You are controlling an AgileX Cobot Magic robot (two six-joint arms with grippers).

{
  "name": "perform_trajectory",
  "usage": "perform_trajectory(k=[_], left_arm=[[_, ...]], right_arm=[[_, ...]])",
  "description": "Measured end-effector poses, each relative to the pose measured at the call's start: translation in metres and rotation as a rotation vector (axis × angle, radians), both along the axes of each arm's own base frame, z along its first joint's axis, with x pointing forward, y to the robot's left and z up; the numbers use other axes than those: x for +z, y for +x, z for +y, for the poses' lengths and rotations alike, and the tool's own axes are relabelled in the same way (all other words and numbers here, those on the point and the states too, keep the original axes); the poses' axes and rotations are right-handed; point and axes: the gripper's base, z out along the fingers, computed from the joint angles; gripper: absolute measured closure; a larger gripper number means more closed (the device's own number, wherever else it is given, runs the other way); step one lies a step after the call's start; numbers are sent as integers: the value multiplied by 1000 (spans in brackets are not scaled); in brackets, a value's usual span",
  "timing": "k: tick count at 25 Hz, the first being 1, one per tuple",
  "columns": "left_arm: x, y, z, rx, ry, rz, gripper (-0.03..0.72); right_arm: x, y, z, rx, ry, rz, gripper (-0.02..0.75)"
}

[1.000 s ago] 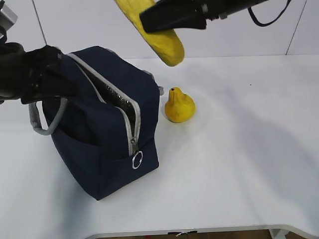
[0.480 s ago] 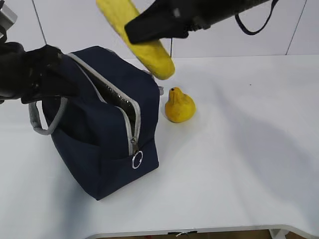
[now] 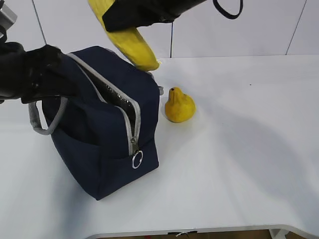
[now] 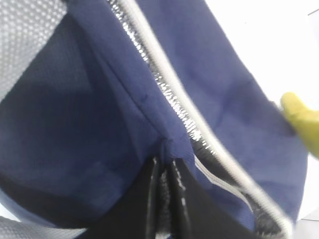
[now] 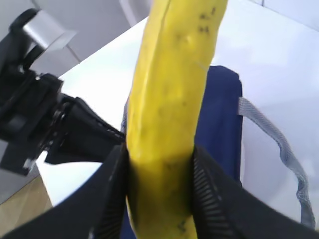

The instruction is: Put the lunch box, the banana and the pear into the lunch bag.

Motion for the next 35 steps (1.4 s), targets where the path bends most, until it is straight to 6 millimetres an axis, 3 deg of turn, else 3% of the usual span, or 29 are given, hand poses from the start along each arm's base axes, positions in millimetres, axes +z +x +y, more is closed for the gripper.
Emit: perform_trajectory(k=[14,20,25,35], left_arm=[[0,0,0,-4,3,-4,688],[0,0,0,-3,-2,-7,688],[1,0,-1,-1,-12,-8,688],[15,-4,-3,-53,-49,-98,688]], right_arm=[[-32,6,43,36,-104,74,428],[6,4,37,14,-158,51,428],[35,-1,31,-93,-119,158,428],[23,-10,42,-116,-138,312,428]])
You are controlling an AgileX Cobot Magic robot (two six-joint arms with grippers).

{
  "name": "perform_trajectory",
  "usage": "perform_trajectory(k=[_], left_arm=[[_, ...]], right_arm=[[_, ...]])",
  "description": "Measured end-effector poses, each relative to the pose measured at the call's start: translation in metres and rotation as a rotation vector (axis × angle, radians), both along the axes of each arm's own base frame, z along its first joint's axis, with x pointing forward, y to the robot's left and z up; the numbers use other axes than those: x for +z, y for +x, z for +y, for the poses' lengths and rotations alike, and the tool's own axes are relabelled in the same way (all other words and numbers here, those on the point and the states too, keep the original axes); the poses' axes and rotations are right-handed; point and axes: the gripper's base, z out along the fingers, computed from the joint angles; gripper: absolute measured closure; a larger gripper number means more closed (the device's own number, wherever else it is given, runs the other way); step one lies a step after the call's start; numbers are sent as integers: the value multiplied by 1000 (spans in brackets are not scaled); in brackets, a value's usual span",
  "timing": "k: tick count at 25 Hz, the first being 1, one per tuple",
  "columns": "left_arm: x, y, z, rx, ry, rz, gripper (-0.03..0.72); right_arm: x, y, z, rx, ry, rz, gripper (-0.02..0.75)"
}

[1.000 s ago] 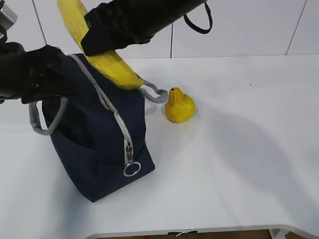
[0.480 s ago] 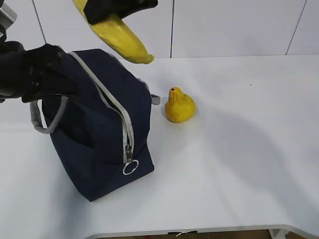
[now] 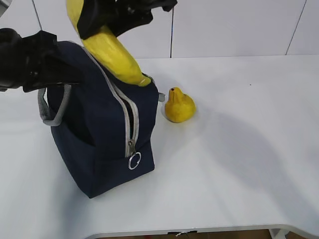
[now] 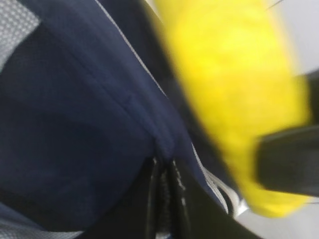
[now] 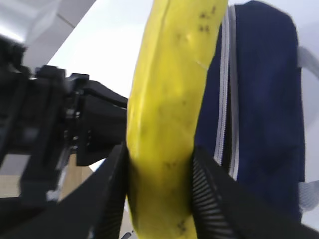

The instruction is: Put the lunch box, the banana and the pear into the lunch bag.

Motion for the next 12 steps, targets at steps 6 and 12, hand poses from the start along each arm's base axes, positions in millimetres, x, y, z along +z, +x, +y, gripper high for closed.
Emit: perform_trajectory(k=[6,12], left_arm=[[0,-4,-3,-50,-4,21,688],[-1,-6,-3,-70,13,20,688]], right_arm=[[-36,13,15,-5,-53,82,428],[-58,23,21,-44,-77,137,428]])
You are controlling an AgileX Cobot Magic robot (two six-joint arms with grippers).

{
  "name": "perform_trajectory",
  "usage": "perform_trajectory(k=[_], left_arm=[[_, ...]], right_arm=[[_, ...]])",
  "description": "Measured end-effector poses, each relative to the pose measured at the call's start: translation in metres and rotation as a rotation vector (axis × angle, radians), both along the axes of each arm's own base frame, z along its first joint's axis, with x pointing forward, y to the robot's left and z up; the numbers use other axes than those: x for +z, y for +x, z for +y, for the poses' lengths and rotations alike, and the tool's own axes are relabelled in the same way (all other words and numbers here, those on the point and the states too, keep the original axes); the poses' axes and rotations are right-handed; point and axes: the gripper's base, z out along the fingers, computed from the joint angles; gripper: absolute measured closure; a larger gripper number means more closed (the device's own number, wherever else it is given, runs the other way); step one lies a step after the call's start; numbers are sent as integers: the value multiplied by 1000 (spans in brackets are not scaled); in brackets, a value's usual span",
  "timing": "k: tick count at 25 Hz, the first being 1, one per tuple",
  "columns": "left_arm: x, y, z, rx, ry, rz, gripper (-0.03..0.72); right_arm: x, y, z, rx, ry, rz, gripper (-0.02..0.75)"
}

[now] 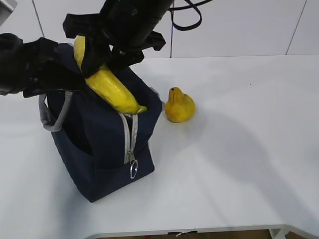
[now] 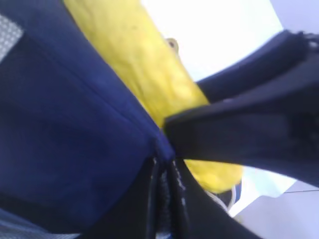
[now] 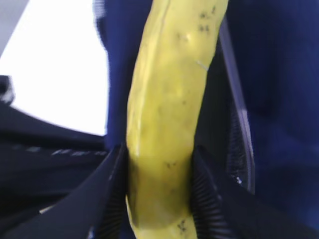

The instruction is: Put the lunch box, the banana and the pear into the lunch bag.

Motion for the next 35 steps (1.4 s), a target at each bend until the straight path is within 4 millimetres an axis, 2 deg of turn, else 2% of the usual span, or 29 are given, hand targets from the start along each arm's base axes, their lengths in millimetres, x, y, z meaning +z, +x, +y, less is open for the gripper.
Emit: perform_trajectory(k=[5,12,23,30,35], left_arm=[[-1,-1,1,-16,38,-12,688],[-2,-1,2,-26,59,-19,688],[-2,-4,2,-52,72,-19,688],[1,-6,2,-55,69,-28,688],[0,-5,3,-59,82,-31,688]], right_arm=[[-19,9,5,-27,-22,20,428],[-34,16,11,-33,-16,51,428],[-33,5,20,36,-3,86,428],[-9,1,18,95,-7,64,428],[-17,3,22,124,-21,60,428]])
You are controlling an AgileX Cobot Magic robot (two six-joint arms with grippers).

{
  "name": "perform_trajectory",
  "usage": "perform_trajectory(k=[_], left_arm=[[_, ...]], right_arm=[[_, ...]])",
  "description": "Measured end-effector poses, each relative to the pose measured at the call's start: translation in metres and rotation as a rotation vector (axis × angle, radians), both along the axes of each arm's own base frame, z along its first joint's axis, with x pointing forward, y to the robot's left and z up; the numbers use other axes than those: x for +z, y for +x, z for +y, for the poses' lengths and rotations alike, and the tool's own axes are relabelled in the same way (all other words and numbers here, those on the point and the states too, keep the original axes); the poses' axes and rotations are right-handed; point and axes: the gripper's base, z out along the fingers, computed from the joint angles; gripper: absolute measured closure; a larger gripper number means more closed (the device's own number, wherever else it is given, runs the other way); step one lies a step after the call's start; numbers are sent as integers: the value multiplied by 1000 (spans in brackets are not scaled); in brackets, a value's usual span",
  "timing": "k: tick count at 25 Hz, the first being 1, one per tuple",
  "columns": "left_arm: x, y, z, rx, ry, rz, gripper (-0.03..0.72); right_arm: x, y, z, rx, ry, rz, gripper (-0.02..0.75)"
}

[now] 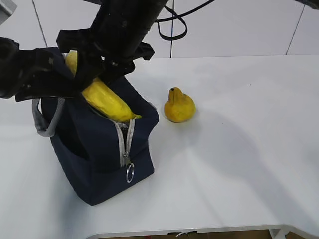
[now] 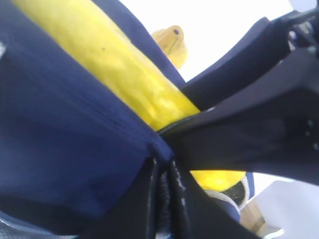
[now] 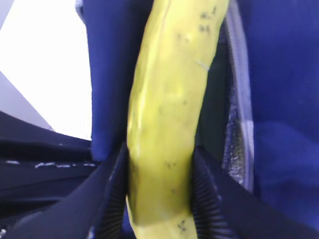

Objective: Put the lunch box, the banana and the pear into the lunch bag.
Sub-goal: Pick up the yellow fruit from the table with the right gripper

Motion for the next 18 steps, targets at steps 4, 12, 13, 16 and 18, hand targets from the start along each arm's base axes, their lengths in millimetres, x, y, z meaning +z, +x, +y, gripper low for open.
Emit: perform_trajectory(k=[4,12,13,16,18], left_arm=[[-2,1,1,0,19,-5,688],[-4,0,2,-14,41,-2,688],[-4,0,2,-14,41,-2,688],[-5,0,2,-21,56,-6,688],[-6,0,3,-31,78,-11,688]], right_arm=[[-8,1,8,20,-6,-9,428],[-27,-1,21,80,-53,-38,428],[-27,-1,21,85,-53,-41,428],[-27,-1,22,98,-53,-51,428],[-27,-1,22,106,-54,-56,428]])
